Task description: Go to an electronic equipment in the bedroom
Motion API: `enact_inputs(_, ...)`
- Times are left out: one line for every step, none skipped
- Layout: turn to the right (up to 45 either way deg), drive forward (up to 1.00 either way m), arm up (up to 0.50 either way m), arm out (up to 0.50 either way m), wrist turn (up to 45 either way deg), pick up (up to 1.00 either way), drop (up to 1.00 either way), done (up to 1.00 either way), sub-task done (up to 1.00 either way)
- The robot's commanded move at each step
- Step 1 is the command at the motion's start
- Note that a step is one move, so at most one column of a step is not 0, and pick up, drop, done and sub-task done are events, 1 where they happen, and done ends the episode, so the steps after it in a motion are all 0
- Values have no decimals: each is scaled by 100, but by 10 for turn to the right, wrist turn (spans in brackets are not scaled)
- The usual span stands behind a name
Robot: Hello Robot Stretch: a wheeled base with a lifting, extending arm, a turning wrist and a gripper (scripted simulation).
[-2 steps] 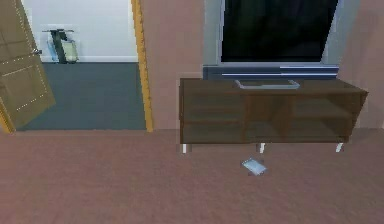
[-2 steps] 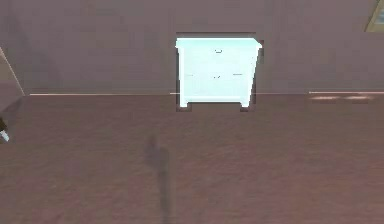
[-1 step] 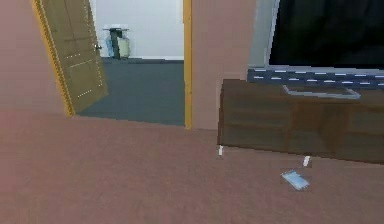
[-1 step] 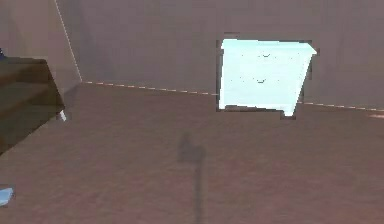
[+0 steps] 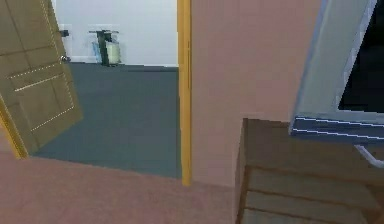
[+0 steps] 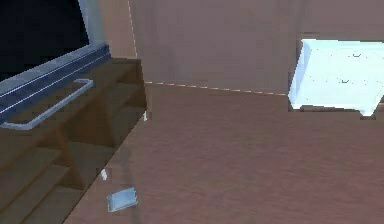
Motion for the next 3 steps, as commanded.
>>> enact_inputs(-30,0,0,0,0,0,0,0,0)
enact_inputs(0,50,0,0,0,0,0,0,0)
enact_inputs(450,0,0,0,0,0,0,0,0)
